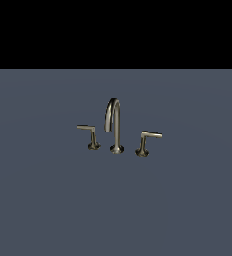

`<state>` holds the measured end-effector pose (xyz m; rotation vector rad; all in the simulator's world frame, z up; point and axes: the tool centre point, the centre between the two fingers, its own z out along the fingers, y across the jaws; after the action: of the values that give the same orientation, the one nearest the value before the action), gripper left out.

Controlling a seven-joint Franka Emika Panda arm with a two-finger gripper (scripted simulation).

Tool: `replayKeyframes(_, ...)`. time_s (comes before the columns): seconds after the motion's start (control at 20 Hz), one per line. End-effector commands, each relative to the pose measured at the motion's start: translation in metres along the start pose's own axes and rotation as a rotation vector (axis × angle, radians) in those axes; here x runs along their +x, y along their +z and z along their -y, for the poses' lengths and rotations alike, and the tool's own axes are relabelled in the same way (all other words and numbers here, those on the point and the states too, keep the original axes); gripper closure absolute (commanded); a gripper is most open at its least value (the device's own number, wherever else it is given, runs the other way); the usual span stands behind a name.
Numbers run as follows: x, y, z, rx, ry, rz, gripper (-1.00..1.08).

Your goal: Turn on the faucet by rotating a designated handle.

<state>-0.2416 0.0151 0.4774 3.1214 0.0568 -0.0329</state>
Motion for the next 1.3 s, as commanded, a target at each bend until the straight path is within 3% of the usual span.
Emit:
replayKeyframes(0.0,0.0,0.0,0.0,0.0,0.0,0.0,1.08)
replayKeyframes(0.6,0.016,0.02,0.006,0.002,0.096,0.0,1.08)
replayKeyframes(1.25,0.072,0.085,0.013,0.01,0.403,0.001,1.08)
